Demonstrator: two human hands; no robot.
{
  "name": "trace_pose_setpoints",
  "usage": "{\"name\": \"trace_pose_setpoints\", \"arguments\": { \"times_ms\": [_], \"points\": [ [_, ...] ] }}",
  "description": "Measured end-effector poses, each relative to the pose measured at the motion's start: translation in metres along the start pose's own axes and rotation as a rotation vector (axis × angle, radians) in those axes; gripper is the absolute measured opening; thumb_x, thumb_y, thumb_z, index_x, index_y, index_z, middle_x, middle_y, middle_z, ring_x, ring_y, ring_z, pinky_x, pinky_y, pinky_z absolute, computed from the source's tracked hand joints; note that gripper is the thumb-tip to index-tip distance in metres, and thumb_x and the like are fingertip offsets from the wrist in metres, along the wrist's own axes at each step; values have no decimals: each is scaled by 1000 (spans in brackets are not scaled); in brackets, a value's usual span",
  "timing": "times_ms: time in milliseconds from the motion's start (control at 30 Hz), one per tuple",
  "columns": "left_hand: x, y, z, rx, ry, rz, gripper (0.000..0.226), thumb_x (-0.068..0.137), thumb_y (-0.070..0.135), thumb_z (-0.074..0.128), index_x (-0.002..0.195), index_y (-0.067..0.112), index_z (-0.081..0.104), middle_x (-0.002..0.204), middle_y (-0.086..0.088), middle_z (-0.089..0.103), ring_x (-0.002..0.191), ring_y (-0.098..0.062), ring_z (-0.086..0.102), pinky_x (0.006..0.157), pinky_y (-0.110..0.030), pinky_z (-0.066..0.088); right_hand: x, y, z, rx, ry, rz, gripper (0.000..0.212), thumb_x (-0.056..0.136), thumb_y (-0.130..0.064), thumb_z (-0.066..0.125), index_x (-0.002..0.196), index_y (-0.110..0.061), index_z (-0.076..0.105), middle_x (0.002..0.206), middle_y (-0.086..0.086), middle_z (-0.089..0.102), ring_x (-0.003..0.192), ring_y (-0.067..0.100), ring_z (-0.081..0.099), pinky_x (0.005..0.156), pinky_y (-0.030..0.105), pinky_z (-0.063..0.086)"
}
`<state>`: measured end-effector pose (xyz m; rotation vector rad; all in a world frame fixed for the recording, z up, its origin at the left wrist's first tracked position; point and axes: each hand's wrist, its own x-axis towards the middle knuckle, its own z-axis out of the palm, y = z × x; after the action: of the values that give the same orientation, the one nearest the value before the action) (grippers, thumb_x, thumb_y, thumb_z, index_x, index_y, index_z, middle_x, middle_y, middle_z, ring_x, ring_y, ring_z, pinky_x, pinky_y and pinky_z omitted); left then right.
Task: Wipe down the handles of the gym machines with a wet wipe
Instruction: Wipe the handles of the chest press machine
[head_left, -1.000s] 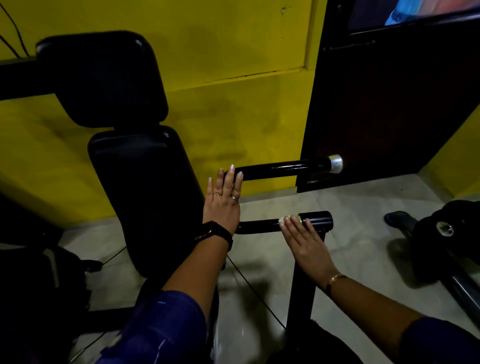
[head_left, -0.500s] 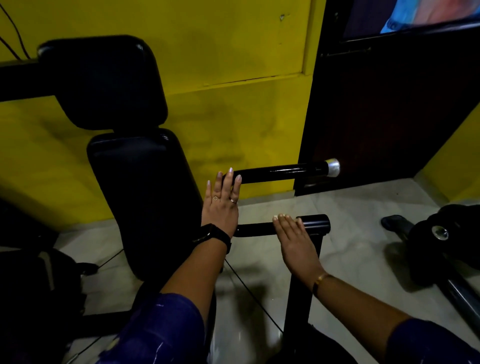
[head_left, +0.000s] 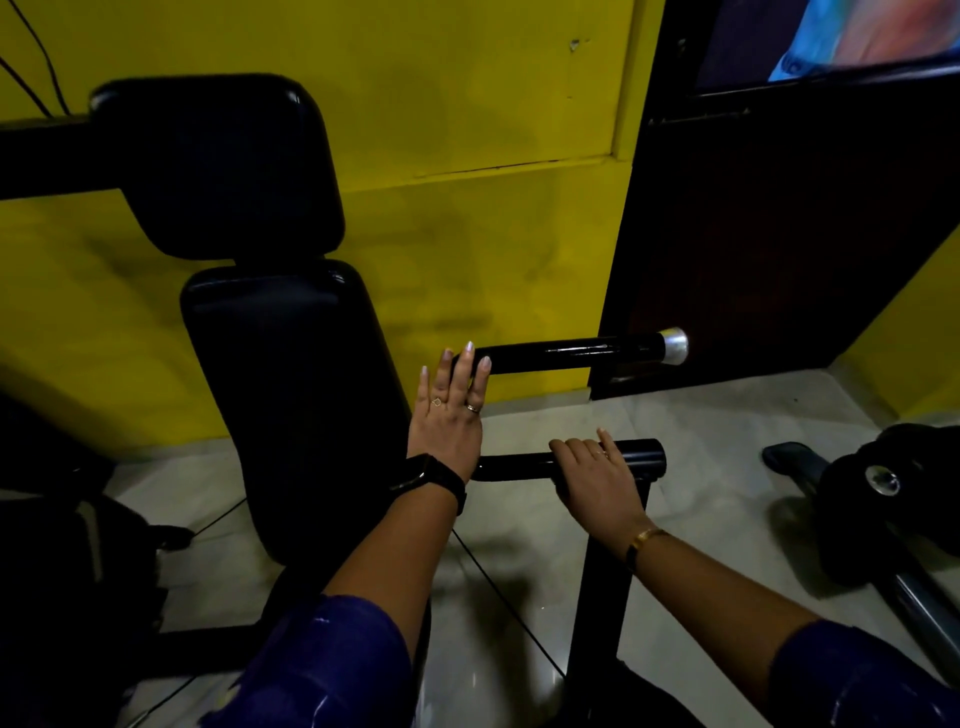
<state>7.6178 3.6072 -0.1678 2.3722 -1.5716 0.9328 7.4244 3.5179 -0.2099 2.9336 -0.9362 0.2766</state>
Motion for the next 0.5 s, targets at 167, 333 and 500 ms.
{"name": "trace_pose_setpoints", "arguments": {
  "times_ms": [167, 333, 500],
  "points": [
    [0, -2, -3, -179, -4, 29, 115, 79, 11, 74, 154, 20, -13, 163, -7, -6, 149, -30, -8, 119, -51, 12, 5, 0, -2, 85, -54, 12, 53, 84, -25, 72, 132, -10, 55, 113, 7, 66, 104, 28, 62, 116, 46, 16],
    [-2, -15, -25, -999, -188, -327, 81, 100, 8, 49, 152, 23, -10, 159, -3, -15, 141, -22, 31, 94, -37, 47, 5, 3, 1, 182, -29, -37, 58, 84, -15, 72, 137, -7, 51, 130, 12, 61, 117, 28, 59, 114, 44, 16],
    [-13, -12, -29, -1626, -502, -1138, 51, 106, 39, 22, 146, 12, 38, 146, -13, 46, 135, -26, 44, 100, -28, 37, -1, -14, 10, 245, 187, -25, 50, 78, 4, 69, 127, -2, 60, 120, 15, 66, 110, 29, 65, 101, 48, 40]
  ]
}}
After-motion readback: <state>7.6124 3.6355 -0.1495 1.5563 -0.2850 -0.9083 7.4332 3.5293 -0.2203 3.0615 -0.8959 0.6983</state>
